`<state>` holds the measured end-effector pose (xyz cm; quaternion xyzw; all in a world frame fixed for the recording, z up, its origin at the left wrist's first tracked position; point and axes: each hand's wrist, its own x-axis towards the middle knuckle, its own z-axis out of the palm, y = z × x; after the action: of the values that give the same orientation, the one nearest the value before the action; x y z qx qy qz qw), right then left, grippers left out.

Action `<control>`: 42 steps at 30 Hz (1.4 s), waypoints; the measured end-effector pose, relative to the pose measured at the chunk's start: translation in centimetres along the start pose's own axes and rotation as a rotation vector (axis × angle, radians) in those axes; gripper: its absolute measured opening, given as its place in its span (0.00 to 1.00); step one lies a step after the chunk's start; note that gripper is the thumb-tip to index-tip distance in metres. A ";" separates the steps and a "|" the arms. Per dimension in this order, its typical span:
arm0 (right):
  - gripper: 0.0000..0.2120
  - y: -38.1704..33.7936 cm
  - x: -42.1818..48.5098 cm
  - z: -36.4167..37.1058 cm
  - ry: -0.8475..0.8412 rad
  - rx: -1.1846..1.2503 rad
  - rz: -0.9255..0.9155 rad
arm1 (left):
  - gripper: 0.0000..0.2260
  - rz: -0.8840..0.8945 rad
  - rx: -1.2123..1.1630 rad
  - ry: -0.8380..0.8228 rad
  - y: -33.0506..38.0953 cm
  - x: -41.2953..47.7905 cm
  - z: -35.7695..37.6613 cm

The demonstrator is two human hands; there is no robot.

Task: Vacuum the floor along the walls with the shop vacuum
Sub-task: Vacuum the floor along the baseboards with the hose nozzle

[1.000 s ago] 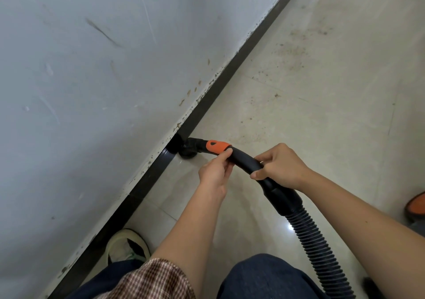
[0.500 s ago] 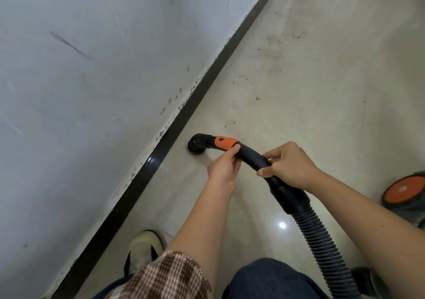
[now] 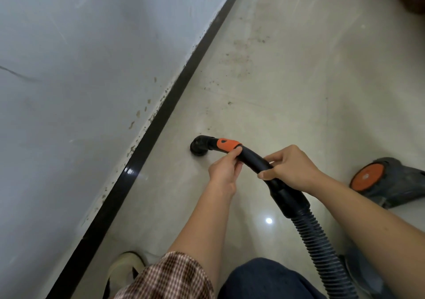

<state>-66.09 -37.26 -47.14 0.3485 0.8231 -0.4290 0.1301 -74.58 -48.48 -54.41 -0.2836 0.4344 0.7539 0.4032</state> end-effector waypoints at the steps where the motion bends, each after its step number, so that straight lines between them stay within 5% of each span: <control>1: 0.09 0.2 0.0 -0.2 0.005 0.005 0.004 | 0.11 -0.003 0.003 -0.006 -0.2 0.0 0.3; 21: 0.08 3.6 -1.8 -4.1 0.133 0.022 0.106 | 0.06 -0.103 0.046 -0.117 -3.6 0.0 5.3; 42: 0.08 3.0 -0.2 -3.7 0.201 0.099 0.155 | 0.13 -0.109 0.109 -0.113 -2.3 1.9 6.5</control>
<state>-63.61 -33.22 -46.67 0.4582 0.7806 -0.4204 0.0623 -74.09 -41.42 -53.86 -0.2417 0.4351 0.7208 0.4825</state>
